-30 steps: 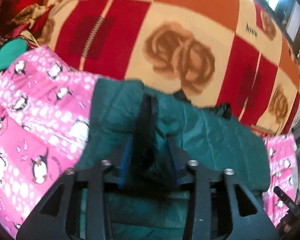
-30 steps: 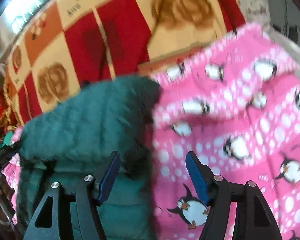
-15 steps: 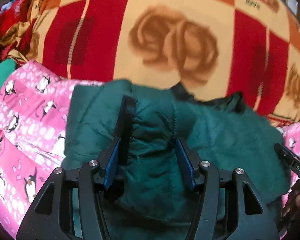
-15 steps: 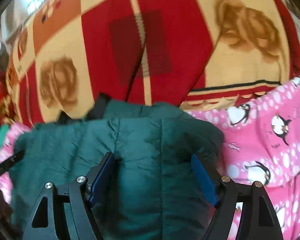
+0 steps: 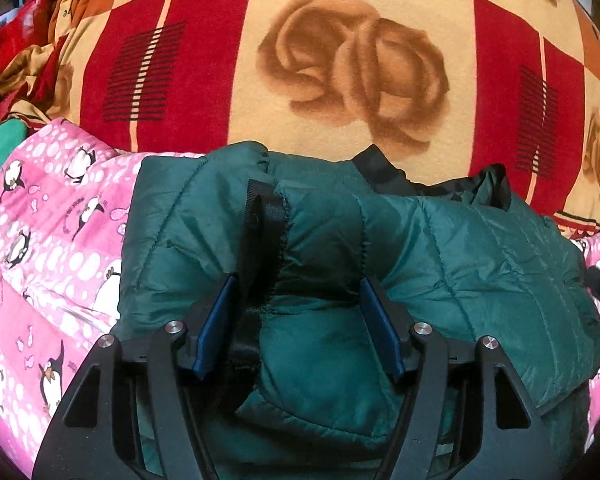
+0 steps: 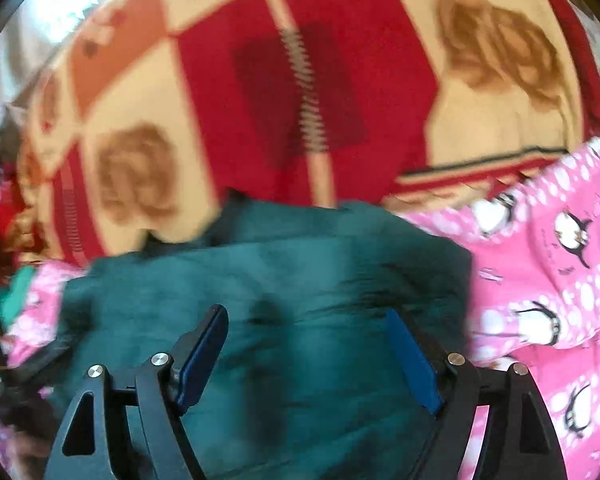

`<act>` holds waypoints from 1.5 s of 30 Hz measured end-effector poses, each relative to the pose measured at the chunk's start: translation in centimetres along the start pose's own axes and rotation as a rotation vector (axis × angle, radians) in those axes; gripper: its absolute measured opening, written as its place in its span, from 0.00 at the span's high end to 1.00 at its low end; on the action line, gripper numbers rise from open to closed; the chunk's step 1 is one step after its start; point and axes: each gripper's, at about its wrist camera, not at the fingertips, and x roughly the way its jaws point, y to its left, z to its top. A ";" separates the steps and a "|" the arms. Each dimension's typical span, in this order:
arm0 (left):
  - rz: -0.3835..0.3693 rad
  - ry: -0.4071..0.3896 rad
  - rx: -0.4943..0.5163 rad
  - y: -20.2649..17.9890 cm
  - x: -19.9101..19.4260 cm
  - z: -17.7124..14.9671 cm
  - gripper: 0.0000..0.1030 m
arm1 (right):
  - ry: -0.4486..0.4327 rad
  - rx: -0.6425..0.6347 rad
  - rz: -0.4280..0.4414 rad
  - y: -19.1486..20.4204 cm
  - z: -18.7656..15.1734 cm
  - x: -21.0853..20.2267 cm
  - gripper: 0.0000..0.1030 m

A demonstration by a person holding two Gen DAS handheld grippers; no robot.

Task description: Fold large clothes

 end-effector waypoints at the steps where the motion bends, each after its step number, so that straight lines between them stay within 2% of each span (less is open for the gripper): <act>1: 0.001 -0.001 -0.001 0.0 0.0 0.0 0.37 | 0.015 -0.052 0.015 1.7 -0.2 0.2 0.23; 5: 0.000 -0.005 -0.004 -0.1 0.0 -0.1 0.37 | 0.075 -0.160 -0.001 5.1 -1.8 2.7 0.23; 8: -0.006 -0.005 -0.003 0.0 0.0 -0.1 0.35 | 0.077 -0.183 -0.058 5.4 -3.3 4.6 0.22; 11: -0.004 -0.005 0.003 -0.2 0.2 -0.1 0.33 | 0.090 -0.177 -0.053 5.1 -3.5 5.1 0.22; 15: -0.007 -0.008 0.000 -0.1 0.2 -0.2 0.32 | 0.091 -0.148 -0.006 4.0 -2.8 2.8 0.22; 20: -0.021 -0.014 -0.005 0.1 0.1 -0.2 0.31 | 0.029 -0.106 -0.028 1.2 -3.7 -0.4 0.22; 22: -0.019 -0.019 -0.001 0.0 0.1 -0.3 0.30 | 0.041 -0.106 -0.053 0.1 -4.1 -0.2 0.22; 24: -0.020 -0.025 0.008 -0.2 0.2 -0.4 0.24 | 0.074 -0.109 -0.061 -0.7 -4.7 0.7 0.22; 27: -0.005 -0.032 0.026 -0.5 0.2 -0.5 0.23 | 0.092 -0.147 -0.096 0.6 -5.0 2.9 0.20; 30: -0.007 -0.024 0.023 -0.4 -0.1 -0.3 0.23 | 0.095 -0.153 -0.110 1.1 -4.6 2.8 0.20; 33: -0.005 -0.023 0.007 0.1 -1.5 -0.3 0.23 | 0.051 -0.116 -0.072 0.9 -4.5 0.6 0.20; 36: 0.003 -0.059 -0.019 0.8 -3.4 -0.5 0.23 | 0.008 -0.091 -0.064 0.5 -4.6 -1.6 0.20; 45: 0.026 -0.077 0.007 1.8 -6.8 -2.4 0.23 | 0.033 -0.048 -0.092 -0.8 -6.8 -4.2 0.20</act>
